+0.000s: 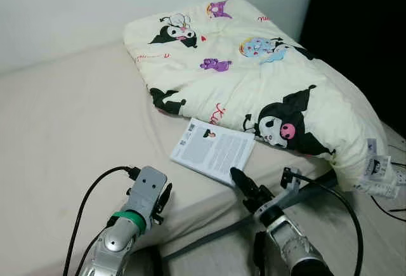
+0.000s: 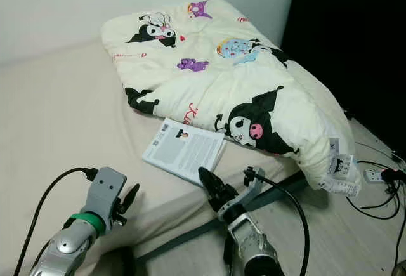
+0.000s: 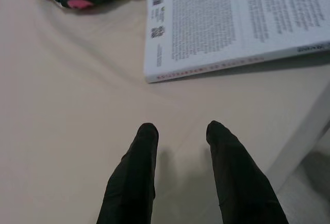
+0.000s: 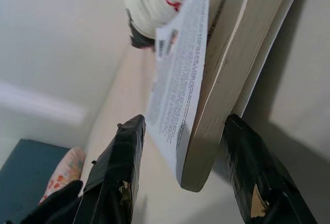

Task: Clean up the room

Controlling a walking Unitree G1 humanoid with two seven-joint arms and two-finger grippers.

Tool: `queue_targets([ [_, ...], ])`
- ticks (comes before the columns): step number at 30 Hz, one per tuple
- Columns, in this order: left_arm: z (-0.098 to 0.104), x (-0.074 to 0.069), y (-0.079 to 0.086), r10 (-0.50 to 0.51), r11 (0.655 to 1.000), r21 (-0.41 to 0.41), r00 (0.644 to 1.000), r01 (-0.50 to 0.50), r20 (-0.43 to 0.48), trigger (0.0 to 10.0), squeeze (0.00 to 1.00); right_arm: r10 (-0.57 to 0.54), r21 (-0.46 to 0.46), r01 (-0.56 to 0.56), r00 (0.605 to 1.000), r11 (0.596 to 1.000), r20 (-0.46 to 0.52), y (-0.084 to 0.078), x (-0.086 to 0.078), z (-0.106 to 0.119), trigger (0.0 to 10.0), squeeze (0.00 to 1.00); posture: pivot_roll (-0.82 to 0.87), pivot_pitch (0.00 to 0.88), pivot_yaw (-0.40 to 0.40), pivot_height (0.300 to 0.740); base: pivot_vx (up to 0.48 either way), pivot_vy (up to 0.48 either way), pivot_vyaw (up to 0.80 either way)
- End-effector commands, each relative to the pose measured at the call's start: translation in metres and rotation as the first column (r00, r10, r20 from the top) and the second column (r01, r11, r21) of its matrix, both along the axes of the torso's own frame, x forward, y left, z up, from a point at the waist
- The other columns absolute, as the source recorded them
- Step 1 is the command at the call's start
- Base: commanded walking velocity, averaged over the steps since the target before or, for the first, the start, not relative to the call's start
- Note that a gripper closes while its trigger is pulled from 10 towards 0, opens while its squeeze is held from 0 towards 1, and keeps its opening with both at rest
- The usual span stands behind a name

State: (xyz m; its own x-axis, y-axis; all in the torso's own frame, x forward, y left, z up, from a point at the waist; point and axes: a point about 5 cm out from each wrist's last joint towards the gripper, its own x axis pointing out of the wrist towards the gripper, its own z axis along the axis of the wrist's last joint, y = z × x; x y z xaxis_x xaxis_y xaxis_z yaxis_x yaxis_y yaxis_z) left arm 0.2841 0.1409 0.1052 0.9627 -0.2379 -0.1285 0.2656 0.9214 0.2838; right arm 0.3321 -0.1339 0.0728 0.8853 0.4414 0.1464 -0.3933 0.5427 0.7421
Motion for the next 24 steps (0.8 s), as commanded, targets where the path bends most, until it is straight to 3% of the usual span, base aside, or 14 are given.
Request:
queue_targets([
  [1,-0.009,-0.006,0.005,0.008,1.000,0.024,0.999,-0.007,-0.044,10.0,0.00,0.035,0.025,-0.035,0.999,0.999,0.009,0.009,-0.001,0.001,10.0,0.00,0.04,0.243,0.184,0.575,0.000,0.000,0.00],
  [4,-0.008,-0.007,0.004,0.005,1.000,0.024,0.999,-0.004,-0.050,10.0,0.00,0.031,0.029,-0.031,1.000,0.999,-0.002,0.010,0.002,0.001,10.0,0.00,0.04,0.245,0.186,0.575,0.000,0.000,0.00],
  [7,-0.006,-0.011,0.004,0.000,1.000,0.028,0.998,0.002,-0.059,10.0,0.00,0.033,0.076,-0.028,0.997,0.997,-0.065,0.012,0.007,0.000,10.0,0.00,0.07,0.268,0.199,0.575,0.000,0.000,0.00],
  [8,-0.005,-0.013,0.005,0.000,1.000,0.031,0.998,0.002,-0.063,10.0,0.00,0.034,0.118,-0.019,0.992,0.993,-0.125,0.014,0.008,-0.003,10.0,0.00,0.07,0.277,0.200,0.575,0.000,0.000,0.00],
  [11,-0.005,-0.015,0.006,0.002,0.999,0.035,0.998,0.001,-0.067,10.0,0.00,0.022,0.112,-0.003,0.985,0.994,-0.170,0.014,0.007,-0.008,10.0,0.00,0.08,0.281,0.200,0.575,0.000,0.000,0.00],
  [16,-0.005,-0.022,0.011,0.015,0.999,0.043,0.997,-0.012,-0.080,10.0,0.00,0.027,0.127,0.008,0.962,0.992,-0.270,0.023,-0.004,-0.027,10.0,0.00,0.10,0.309,0.208,0.575,0.000,0.000,0.00],
  [24,-0.006,-0.031,0.015,0.020,0.998,0.055,0.994,-0.014,-0.104,10.0,0.00,-0.007,0.088,0.036,0.951,0.995,-0.310,0.023,-0.014,-0.041,10.0,0.00,0.10,0.343,0.211,0.575,0.000,0.000,0.00],
])
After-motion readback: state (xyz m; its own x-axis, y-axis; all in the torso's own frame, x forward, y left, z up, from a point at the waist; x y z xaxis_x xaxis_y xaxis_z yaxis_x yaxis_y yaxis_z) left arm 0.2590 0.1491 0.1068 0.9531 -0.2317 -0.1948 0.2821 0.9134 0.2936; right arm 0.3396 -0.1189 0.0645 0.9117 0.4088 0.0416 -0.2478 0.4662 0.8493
